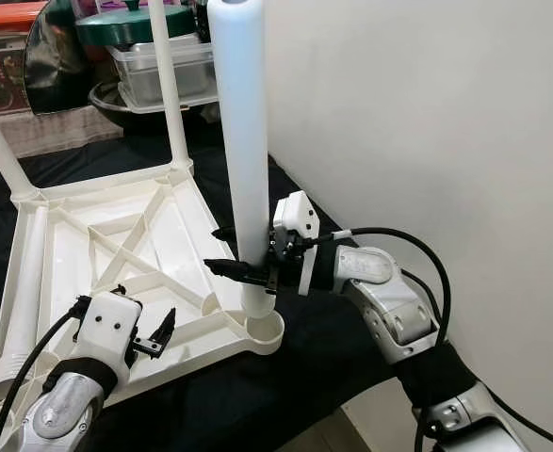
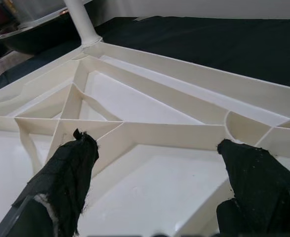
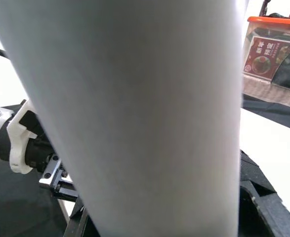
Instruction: Building children table
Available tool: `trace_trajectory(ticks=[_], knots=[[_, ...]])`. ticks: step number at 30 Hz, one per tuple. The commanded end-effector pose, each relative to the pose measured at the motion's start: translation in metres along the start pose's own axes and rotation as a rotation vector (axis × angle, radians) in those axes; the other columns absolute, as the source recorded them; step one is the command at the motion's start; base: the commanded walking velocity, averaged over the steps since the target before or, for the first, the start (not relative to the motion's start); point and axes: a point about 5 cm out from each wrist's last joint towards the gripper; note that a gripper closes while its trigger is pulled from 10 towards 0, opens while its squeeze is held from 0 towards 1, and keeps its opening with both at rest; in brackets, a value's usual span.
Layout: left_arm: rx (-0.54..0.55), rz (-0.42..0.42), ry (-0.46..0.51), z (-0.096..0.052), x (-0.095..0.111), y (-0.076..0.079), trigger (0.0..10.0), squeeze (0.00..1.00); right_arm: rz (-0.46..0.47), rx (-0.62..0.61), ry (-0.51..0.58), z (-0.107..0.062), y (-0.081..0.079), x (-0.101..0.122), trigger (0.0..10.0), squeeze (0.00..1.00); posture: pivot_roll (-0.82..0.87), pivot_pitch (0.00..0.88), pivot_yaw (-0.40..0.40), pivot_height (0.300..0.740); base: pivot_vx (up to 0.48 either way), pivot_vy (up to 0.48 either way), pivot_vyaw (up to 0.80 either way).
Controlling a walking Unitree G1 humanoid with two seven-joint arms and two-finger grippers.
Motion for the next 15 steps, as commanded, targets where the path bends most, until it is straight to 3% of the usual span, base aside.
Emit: trace_trajectory(ticks=[1, 6, 15], knots=[[-0.003, 0.018, 0.011, -0.001, 0.002, 0.001, 10.0, 0.0, 0.021, 0.022, -0.014, 0.001, -0.006, -0.005, 10.0, 0.0, 0.08, 0.0, -0.033, 0.74, 0.0, 0.0, 0.0], [-0.043, -0.007, 0.058, 0.012, 0.01, 0.011, 10.0, 0.0, -0.008, 0.062, -0.061, -0.015, 0.001, -0.004, 10.0, 0.0, 0.07, 0.0, 0.0, 0.74, 0.0, 0.0, 0.0], [-0.036, 0.01, 0.071, 0.015, 0.013, 0.001, 10.0, 0.0, 0.024, 0.096, -0.076, -0.024, -0.01, -0.007, 10.0, 0.0, 0.06, 0.0, 0.006, 0.74, 0.0, 0.0, 0.0]])
Point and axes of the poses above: a point about 5 cm out from each wrist's last joint towards the gripper, its own z axis pointing out of the wrist towards the gripper, its own x axis along the axis of the wrist's last joint, y = z × x, and after that the axes turned 4 degrees about -z, right-handed
